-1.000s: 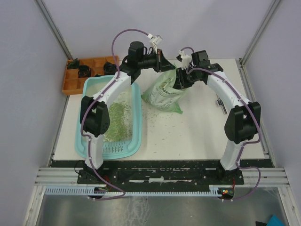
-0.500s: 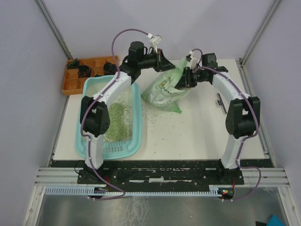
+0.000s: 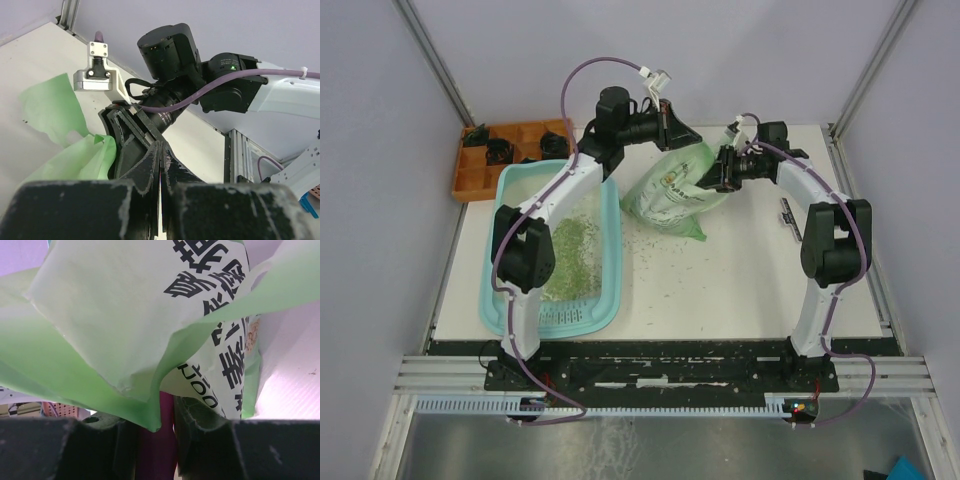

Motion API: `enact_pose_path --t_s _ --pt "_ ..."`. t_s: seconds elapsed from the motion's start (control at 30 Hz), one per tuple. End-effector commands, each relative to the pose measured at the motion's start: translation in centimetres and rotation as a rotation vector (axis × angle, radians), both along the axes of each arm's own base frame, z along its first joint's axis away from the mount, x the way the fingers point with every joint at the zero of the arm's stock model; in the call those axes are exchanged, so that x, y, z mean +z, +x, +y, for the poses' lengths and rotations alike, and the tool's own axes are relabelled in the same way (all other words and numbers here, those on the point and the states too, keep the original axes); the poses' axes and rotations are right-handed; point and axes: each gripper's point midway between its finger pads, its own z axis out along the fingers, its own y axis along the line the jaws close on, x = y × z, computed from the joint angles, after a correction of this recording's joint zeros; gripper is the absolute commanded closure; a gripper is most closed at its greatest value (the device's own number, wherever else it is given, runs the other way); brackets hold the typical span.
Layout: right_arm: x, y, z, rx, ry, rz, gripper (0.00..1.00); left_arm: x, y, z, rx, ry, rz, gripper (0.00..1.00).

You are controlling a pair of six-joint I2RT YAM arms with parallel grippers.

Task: Fill the litter box with clean litter
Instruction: 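Scoop the cat litter from the cat litter bag.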

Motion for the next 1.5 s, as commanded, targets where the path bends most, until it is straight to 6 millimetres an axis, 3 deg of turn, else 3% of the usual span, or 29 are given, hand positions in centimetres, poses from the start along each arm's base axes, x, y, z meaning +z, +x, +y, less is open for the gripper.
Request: enact_pose_path --t_s 0.0,0.13,0.4,0.77,1.03,1.47 --pt "-1.8 -2.8 1.9 0.033 0.074 0.216 0.98 5.6 -2.1 0.6 -0.028 -0.073 -0.102 0.97" --pt "0.2 -2.5 1.9 0.022 0.136 0.212 0.98 5.7 -2.1 0.7 -0.026 -0.076 -0.104 0.97" --pt "6.3 -1.4 1.6 0.008 0.223 0.126 0.98 5.9 -2.0 0.7 -0.024 -0.078 -0.112 0.97" --pt "11.7 -1.1 0.3 -0.008 0.268 0.041 0.98 5.8 -2.3 0.8 -0.024 -0.075 -0.112 0.97" --pt "13.7 -1.3 -0.5 -0.02 0.281 0.007 0.98 6.0 -2.7 1.0 -0.031 -0.078 -0.116 0.97" --pt "14.6 -1.9 -1.9 -0.051 0.302 -0.011 0.98 6.7 -3.6 1.4 -0.033 -0.093 -0.134 0.97"
